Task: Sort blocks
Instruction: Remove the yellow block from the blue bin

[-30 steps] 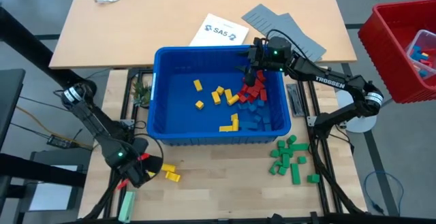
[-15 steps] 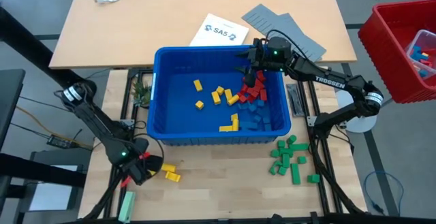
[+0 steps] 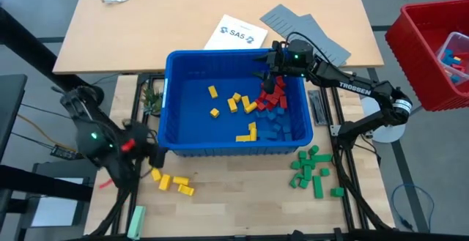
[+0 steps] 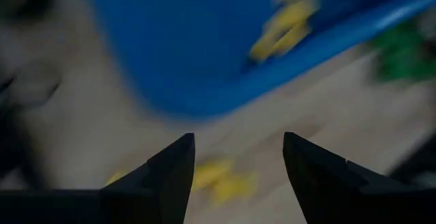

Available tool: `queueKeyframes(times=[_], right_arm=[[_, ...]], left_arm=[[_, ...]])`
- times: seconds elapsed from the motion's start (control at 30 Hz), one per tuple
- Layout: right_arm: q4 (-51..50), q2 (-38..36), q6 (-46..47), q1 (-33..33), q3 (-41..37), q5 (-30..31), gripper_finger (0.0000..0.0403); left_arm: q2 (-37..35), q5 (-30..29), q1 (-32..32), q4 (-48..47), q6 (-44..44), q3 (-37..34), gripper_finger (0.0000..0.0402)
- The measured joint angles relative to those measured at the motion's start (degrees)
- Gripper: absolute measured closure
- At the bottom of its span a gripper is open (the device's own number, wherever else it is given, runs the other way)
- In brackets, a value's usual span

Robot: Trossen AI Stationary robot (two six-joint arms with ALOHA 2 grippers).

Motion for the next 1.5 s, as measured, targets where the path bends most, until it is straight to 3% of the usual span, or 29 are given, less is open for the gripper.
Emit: queueKeyframes(times=[0.1,0.17,0.33,0.47,0.7,0.93,1.07,1.27,1.5], right_arm=[[0.0,0.0,0.0,0.0,0.0,0.0,0.0165],[0.0,0.0,0.0,0.0,0.0,0.0,0.0165],[0.3,0.1,-0.2,0.2,0.0,-0.2,0.0165],[0.3,0.2,-0.1,0.2,0.0,-0.3,0.0165],[0.3,0.2,-0.1,0.2,0.0,-0.3,0.0165],[0.6,0.5,1.3,0.4,0.0,-0.5,0.0165],[0.7,0.5,3.4,0.5,0.0,0.9,0.0165],[0.2,-1.0,3.4,-0.1,0.0,9.8,0.0165],[-3.7,-2.4,3.6,-1.7,0.0,14.1,0.0165]], left_arm=[[-0.2,-15.1,2.4,0.0,8.2,7.0,0.0173],[-0.3,-21.6,5.6,0.0,13.8,10.5,0.0173],[0.1,-23.2,21.6,1.3,28.0,14.1,0.0173],[0.1,-22.5,32.8,9.2,44.2,14.2,0.0172],[4.5,-12.6,48.8,32.1,74.1,13.5,0.0172],[13.6,0.5,60.6,42.4,85.4,13.5,0.0172],[21.1,3.7,63.1,43.5,86.6,13.5,0.0172],[32.2,12.6,65.7,51.3,86.3,13.3,0.0172],[40.8,19.9,67.0,54.0,76.1,13.3,0.0172]])
